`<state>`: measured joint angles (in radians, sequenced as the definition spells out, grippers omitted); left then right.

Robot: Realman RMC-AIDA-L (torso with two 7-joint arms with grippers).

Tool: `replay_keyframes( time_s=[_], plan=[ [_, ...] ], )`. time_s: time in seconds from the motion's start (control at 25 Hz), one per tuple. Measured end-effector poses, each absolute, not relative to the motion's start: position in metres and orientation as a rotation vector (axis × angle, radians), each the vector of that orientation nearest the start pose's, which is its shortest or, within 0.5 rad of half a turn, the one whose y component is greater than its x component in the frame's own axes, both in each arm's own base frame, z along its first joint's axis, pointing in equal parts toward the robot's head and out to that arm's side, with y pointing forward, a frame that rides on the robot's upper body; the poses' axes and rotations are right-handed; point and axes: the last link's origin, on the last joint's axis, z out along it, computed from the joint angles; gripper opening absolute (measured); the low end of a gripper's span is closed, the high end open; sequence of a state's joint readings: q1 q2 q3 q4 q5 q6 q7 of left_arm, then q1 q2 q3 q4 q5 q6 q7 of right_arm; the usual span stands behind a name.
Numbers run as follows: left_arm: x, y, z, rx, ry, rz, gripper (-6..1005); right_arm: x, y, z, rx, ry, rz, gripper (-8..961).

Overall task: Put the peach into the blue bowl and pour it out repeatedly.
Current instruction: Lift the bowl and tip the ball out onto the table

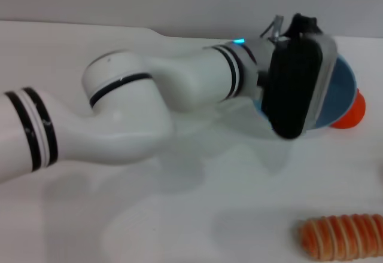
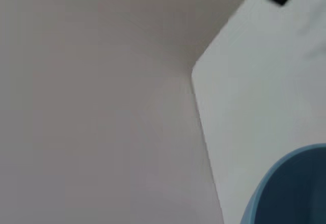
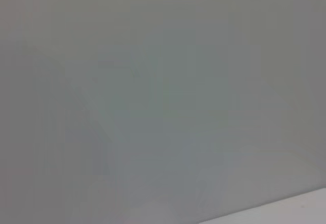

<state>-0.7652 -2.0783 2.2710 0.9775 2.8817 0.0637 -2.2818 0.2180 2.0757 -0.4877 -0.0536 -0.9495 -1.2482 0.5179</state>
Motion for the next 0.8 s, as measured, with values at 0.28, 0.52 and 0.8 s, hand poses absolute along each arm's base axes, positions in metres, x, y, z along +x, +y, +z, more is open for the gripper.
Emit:
replay_keyframes(
  time_s=[0.28, 0.52, 0.8],
  plan=[
    [-0.078, 0.352, -0.151, -1.979, 1.353, 0.071, -1, 0.418, 0.238, 0.023, -1.342, 0.874, 0.7, 599],
    [-0.083, 0.341, -0.15, -1.863, 1.449, 0.045, -2, 0.418, 0.241, 0.022, -1.333, 0.881, 0.707, 599],
    [-0.088, 0.341, -0.147, -1.814, 1.465, 0.038, -2, 0.414, 0.247, 0.023, -1.338, 0.875, 0.718, 600]
  ],
)
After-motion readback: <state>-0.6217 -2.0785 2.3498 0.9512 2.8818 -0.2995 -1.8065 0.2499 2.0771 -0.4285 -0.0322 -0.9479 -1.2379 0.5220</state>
